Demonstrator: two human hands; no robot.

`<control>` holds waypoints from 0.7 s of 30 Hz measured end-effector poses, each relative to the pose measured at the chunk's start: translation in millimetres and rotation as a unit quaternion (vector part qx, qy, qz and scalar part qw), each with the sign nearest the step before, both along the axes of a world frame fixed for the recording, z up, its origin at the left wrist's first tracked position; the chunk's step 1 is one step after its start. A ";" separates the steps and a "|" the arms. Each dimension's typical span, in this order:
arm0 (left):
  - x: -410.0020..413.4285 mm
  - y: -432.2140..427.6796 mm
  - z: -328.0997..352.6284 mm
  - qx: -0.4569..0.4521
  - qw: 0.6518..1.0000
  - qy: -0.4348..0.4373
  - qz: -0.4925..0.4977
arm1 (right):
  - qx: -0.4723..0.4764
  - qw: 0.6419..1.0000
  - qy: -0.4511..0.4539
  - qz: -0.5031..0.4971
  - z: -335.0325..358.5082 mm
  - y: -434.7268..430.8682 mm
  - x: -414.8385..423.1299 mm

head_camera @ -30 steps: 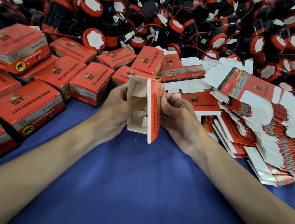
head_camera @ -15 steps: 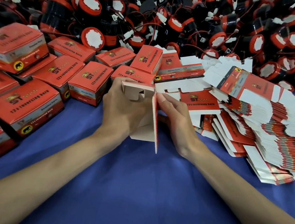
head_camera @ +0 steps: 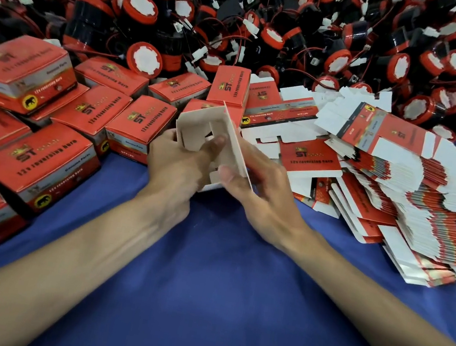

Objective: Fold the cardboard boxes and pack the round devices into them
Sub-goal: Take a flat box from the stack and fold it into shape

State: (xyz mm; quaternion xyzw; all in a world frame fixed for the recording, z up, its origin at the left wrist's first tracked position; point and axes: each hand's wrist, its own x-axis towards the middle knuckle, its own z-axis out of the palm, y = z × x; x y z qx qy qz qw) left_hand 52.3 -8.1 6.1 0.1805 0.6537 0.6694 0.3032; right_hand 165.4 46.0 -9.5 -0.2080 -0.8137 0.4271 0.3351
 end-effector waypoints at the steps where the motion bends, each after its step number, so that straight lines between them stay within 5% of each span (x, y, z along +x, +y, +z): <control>1: -0.1 -0.5 -0.3 0.001 1.000 -0.008 0.001 | 0.010 1.000 0.002 0.006 -0.5 -0.3 -0.2; 5: -0.6 -4.1 1.4 0.041 0.996 -0.054 -0.051 | -0.004 1.000 0.008 0.014 -1.0 2.0 -1.8; 12: -14.8 -1.5 0.6 0.025 0.988 -0.066 -0.139 | -0.265 0.953 0.132 -0.070 -1.4 13.4 -0.4; 21: -11.5 3.6 -6.0 -0.015 0.995 -0.020 -0.097 | -0.254 0.959 0.107 -0.065 5.5 12.2 -5.2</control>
